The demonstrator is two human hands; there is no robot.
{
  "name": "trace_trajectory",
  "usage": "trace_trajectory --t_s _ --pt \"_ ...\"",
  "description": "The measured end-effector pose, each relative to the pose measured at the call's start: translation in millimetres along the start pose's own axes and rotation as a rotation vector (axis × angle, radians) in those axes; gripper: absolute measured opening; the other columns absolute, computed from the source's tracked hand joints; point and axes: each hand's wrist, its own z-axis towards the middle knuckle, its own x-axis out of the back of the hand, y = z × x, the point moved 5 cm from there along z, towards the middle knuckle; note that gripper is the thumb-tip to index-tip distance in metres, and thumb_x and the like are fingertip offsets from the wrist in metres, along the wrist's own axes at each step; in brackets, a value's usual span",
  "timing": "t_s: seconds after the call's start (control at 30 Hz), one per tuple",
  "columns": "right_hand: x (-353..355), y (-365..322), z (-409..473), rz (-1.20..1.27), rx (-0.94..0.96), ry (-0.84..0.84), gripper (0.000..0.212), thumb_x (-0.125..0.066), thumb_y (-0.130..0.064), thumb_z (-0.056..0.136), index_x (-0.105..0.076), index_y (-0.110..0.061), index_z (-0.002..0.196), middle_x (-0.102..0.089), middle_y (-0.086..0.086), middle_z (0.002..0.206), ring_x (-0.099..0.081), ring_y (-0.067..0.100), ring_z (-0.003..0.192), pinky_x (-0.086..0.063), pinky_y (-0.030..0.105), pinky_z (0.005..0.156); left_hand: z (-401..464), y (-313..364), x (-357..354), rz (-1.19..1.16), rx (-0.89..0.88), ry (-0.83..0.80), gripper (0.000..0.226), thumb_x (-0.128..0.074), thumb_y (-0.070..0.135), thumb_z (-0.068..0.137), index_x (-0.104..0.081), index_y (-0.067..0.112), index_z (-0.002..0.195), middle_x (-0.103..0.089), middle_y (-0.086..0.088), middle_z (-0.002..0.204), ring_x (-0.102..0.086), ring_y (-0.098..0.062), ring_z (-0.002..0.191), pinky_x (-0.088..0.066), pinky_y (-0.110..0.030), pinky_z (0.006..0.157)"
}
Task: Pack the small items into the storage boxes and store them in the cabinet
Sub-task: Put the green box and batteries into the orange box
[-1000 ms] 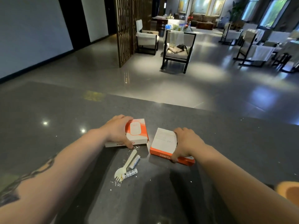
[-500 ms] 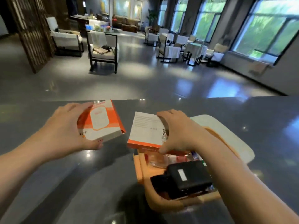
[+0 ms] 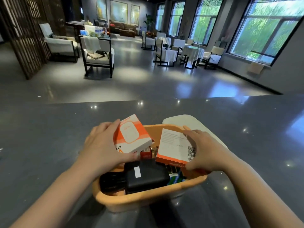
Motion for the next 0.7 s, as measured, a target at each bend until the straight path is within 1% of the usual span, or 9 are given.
trace_trajectory --t_s 0.1,0.17,0.23,0.3,0.4,0.5,0.57,0.63,0.7 --pt "-8 -15 28 0.011 0.123 -0.068 0.098 -0.082 -0.044 0.052 -0.036 -0.033 0.137 -0.047 -0.010 0.125 -0.042 0.010 0.110 -0.041 0.027 0.090 3 5 1 0.024 0.016 0.029 0.135 -0.055 0.088 0.030 -0.021 0.029 0.147 -0.031 0.008 0.143 -0.024 -0.017 0.131 -0.026 -0.038 0.106" --pt "-15 -27 45 0.049 0.178 -0.098 0.093 -0.085 -0.038 0.050 -0.041 -0.032 0.131 -0.051 -0.011 0.121 -0.047 0.010 0.107 -0.043 0.026 0.087 4 3 4 0.021 0.040 0.062 0.138 -0.052 0.090 0.026 -0.021 0.030 0.146 -0.032 0.007 0.142 -0.024 -0.018 0.131 -0.027 -0.039 0.106" --pt "-21 -33 60 0.045 0.206 -0.116 0.093 -0.086 -0.036 0.049 -0.041 -0.030 0.130 -0.052 -0.009 0.121 -0.050 0.013 0.109 -0.047 0.032 0.091 4 -1 6 0.020 0.066 0.084 0.128 -0.063 0.080 0.036 -0.020 0.031 0.146 -0.032 0.007 0.143 -0.024 -0.018 0.130 -0.028 -0.040 0.106" --pt "-28 -32 72 0.056 0.213 -0.132 0.097 -0.086 -0.035 0.051 -0.038 -0.028 0.135 -0.050 -0.007 0.127 -0.049 0.015 0.114 -0.045 0.035 0.097 5 -4 5 0.039 0.081 0.084 0.121 -0.070 0.072 0.043 -0.019 0.032 0.146 -0.032 0.007 0.143 -0.024 -0.018 0.130 -0.028 -0.040 0.105" --pt "-36 -20 83 0.126 0.202 -0.179 0.097 -0.084 -0.035 0.058 -0.034 -0.029 0.142 -0.045 -0.007 0.137 -0.045 0.014 0.123 -0.039 0.032 0.103 7 -2 1 0.046 0.068 0.072 0.123 -0.066 0.074 0.041 -0.019 0.032 0.146 -0.032 0.008 0.142 -0.024 -0.016 0.130 -0.028 -0.039 0.105" --pt "-43 -8 86 0.165 0.211 -0.226 0.085 -0.084 -0.037 0.064 -0.044 -0.032 0.138 -0.043 -0.010 0.140 -0.041 0.014 0.127 -0.035 0.032 0.105 10 4 -3 0.037 0.046 0.060 0.126 -0.062 0.077 0.037 -0.020 0.032 0.146 -0.033 0.009 0.142 -0.024 -0.015 0.129 -0.028 -0.037 0.106" --pt "-48 -3 84 0.192 0.194 -0.229 0.072 -0.083 -0.039 0.067 -0.052 -0.035 0.131 -0.047 -0.011 0.138 -0.043 0.012 0.126 -0.037 0.032 0.104 12 7 -7 0.041 0.033 0.046 0.123 -0.067 0.073 0.041 -0.018 0.032 0.147 -0.032 0.010 0.142 -0.024 -0.014 0.130 -0.028 -0.036 0.106" --pt "-52 1 80 0.212 0.166 -0.207 0.066 -0.081 -0.042 0.069 -0.052 -0.038 0.129 -0.052 -0.012 0.134 -0.048 0.011 0.121 -0.041 0.034 0.101 14 10 -12 0.039 0.026 0.032 0.123 -0.072 0.070 0.043 -0.017 0.033 0.147 -0.030 0.011 0.142 -0.023 -0.013 0.130 -0.027 -0.036 0.107" --pt "-53 2 75 0.202 0.157 -0.141 0.064 -0.079 -0.044 0.071 -0.052 -0.041 0.129 -0.054 -0.015 0.132 -0.050 0.009 0.117 -0.042 0.031 0.096 15 12 -16 0.034 0.012 0.024 0.123 -0.075 0.069 0.044 -0.017 0.033 0.147 -0.030 0.012 0.142 -0.022 -0.013 0.130 -0.027 -0.035 0.107"
